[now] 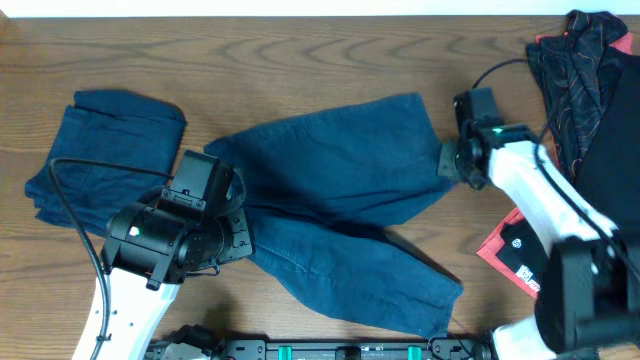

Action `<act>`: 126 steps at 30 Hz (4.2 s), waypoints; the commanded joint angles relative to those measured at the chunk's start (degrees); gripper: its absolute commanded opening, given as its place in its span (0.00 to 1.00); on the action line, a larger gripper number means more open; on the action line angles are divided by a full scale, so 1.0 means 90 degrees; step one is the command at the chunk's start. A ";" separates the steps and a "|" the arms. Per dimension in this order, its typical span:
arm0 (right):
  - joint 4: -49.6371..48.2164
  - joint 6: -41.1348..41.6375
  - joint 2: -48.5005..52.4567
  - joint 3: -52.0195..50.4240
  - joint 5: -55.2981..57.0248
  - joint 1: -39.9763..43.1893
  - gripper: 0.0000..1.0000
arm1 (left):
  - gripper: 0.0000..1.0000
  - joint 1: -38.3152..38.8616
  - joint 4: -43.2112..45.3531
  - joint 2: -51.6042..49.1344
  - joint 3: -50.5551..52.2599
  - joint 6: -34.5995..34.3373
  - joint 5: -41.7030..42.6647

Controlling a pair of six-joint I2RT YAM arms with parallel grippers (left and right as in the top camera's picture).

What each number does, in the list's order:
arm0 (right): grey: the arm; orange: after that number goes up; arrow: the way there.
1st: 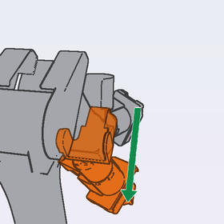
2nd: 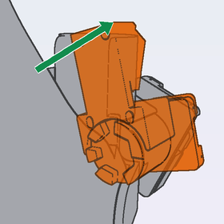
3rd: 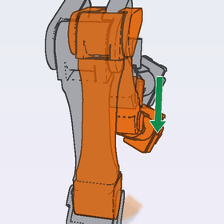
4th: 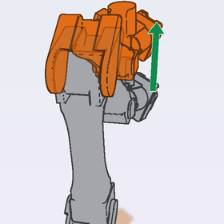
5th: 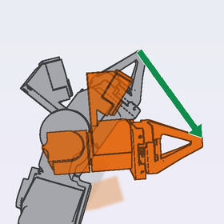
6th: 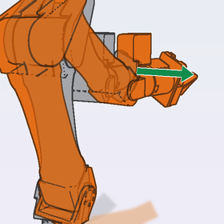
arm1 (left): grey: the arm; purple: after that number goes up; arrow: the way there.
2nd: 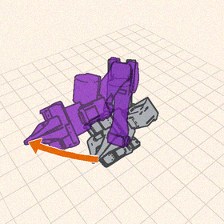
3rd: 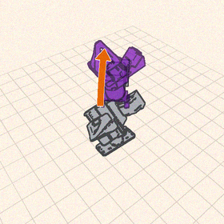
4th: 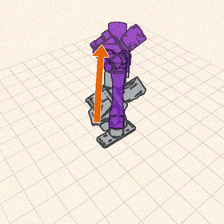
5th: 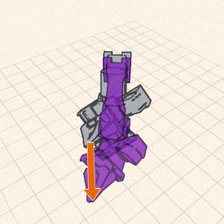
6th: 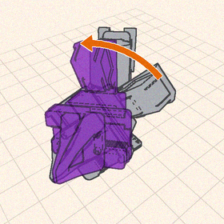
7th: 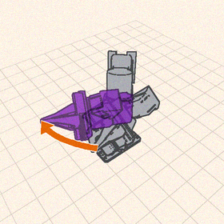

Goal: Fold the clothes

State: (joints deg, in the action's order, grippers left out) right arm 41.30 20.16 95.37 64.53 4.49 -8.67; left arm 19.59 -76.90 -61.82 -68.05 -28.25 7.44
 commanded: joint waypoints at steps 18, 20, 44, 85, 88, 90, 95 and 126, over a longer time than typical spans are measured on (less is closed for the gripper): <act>-0.0393 -0.1673 0.1486 0.0192 -0.2193 -0.0954 0.09 | 0.06 -0.0019 0.0869 -0.0257 -0.0034 -0.0177 -0.0126; -0.0614 -0.1676 0.1741 0.0192 -0.2191 -0.0937 0.09 | 0.06 -0.0019 0.0979 -0.0454 -0.0034 -0.0175 -0.0126; -0.2645 -0.1073 0.2640 0.2276 -0.1331 0.0291 0.28 | 0.06 -0.0022 0.4804 -0.2120 -0.0034 -0.0153 -0.1348; 0.0724 0.2023 -0.2832 -0.3249 -0.2582 -0.0498 0.55 | 0.06 -0.0034 0.3490 -0.2132 -0.0034 -0.0153 -0.1214; 0.0384 0.2149 -0.2832 -0.3429 -0.2584 -0.0498 0.52 | 0.06 -0.0034 0.3451 -0.2132 -0.0034 -0.0151 -0.1214; 0.0270 0.2276 -0.2827 -0.3546 -0.2603 -0.0498 0.52 | 0.06 -0.0032 0.3432 -0.2132 -0.0034 -0.0153 -0.1214; -0.0104 0.2402 -0.2817 -0.3762 -0.2596 -0.0498 0.47 | 0.06 -0.0034 0.3429 -0.2132 -0.0034 -0.0153 -0.1214; -0.1270 0.2820 -0.2164 -0.3847 -0.2453 -0.0699 0.22 | 0.06 -0.0034 0.3402 -0.2132 -0.0034 -0.0153 -0.1214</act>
State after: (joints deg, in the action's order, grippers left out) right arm 30.06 44.03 74.76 30.20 -18.00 -13.85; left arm 19.59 -46.09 -80.58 -67.99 -29.78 -3.40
